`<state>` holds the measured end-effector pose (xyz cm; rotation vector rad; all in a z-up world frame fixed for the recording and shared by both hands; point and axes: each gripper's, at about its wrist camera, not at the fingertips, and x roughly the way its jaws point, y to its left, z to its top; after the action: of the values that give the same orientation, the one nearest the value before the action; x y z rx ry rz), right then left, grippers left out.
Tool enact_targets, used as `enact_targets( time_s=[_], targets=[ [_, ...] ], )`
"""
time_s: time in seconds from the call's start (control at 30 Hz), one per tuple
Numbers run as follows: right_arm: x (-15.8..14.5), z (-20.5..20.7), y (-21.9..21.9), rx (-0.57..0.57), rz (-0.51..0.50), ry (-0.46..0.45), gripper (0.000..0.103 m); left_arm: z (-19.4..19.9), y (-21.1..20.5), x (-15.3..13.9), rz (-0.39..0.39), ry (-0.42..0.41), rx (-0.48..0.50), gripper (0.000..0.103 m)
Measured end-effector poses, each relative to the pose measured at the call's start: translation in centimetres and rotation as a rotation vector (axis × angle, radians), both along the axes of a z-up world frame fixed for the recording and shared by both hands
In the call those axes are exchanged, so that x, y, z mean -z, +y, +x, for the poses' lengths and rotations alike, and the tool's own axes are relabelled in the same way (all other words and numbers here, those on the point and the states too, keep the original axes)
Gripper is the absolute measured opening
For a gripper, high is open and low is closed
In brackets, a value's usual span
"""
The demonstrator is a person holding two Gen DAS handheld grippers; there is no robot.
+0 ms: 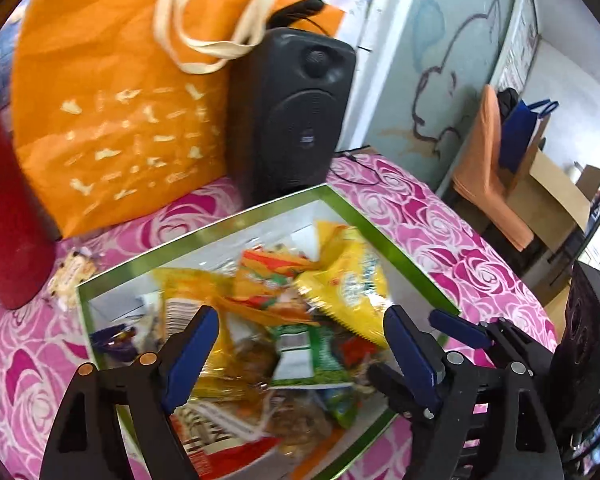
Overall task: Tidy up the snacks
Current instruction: 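Carry the yellow bag into the green box and open both tools, then grasp the cracker packet with the left tool while the right tool grasps a green bag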
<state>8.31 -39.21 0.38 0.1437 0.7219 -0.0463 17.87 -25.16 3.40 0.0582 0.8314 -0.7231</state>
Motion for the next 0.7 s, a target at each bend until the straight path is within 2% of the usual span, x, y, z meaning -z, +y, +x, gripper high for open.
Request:
enact_targets(
  time_s=[0.13,0.27,0.37,0.5,0.57,0.7],
  targets=[
    [0.1,0.3,0.7,-0.015,-0.012,0.007,0.091,0.7,1.7,0.1,-0.010,0.024,-0.043,0.087],
    [-0.4,0.5,1.7,-0.040,-0.024,0.009,0.093,0.6,3.4,-0.2,-0.026,0.033,-0.060,0.087],
    [-1.5,0.5,2.7,-0.074,-0.024,0.013,0.093,0.3,5.8,-1.1,-0.021,0.009,-0.066,0.087],
    [-3.7,1.0,4.1,-0.159,0.015,-0.004,0.093,1.4,11.4,-2.3,-0.015,-0.036,-0.170,0.087],
    [-4.5,1.7,4.9,-0.205,0.030,-0.005,0.093,2.7,14.7,-2.4,-0.027,-0.021,-0.250,0.087],
    [-6.0,3.8,7.4,-0.321,0.031,0.014,0.093,4.8,18.9,-1.9,-0.073,0.020,-0.325,0.087]
  ],
)
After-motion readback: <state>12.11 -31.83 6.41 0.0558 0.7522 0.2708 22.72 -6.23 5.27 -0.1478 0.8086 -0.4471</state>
